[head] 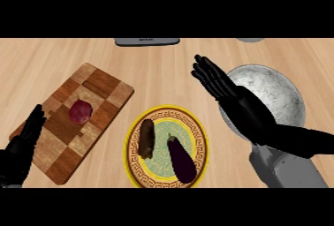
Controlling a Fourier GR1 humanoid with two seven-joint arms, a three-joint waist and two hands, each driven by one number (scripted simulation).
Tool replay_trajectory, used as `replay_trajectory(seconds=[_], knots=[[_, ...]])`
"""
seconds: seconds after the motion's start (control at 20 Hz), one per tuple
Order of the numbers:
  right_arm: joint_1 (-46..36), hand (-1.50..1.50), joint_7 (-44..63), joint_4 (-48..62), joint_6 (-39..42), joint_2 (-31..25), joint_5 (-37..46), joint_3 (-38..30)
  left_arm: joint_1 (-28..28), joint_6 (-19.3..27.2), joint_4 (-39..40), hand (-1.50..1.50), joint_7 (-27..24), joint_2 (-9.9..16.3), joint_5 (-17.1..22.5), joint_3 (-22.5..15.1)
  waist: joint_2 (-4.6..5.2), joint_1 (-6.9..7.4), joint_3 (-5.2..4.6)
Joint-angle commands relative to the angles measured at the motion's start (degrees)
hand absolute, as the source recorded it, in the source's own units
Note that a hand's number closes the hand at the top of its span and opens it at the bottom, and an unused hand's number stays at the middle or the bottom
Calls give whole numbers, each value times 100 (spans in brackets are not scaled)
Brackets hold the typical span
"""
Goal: Pick the eggplant from the plate and place it in the bowl
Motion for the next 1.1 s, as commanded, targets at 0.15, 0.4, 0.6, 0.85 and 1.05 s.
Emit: replay_trajectory(seconds=[0.15, 0.4, 0.6, 0.85, 1.05], knots=[[-1349, 150, 431, 610, 108, -110, 687, 41, -735, 56, -316, 0, 369, -71, -20, 151, -20, 178, -209], [-894, -150, 1772, 928, 108, -1972, 2790, 709, -669, 43, -285, 0, 525, -29, 179, 294, -180, -323, -289], [306, -150, 2229, -545, -949, -1700, 3606, 1182, -812, 135, -306, 0, 670, -207, 257, 351, -148, -324, -213], [1501, -150, 2933, -2122, -1027, -2136, 4480, 1685, -899, 154, -519, 0, 853, -342, 95, 237, -84, -95, -205], [1019, -150, 4287, -2740, -275, -1797, 4573, 1528, -1359, 76, -251, 0, 1027, -621, -137, 159, -51, -1, -208]])
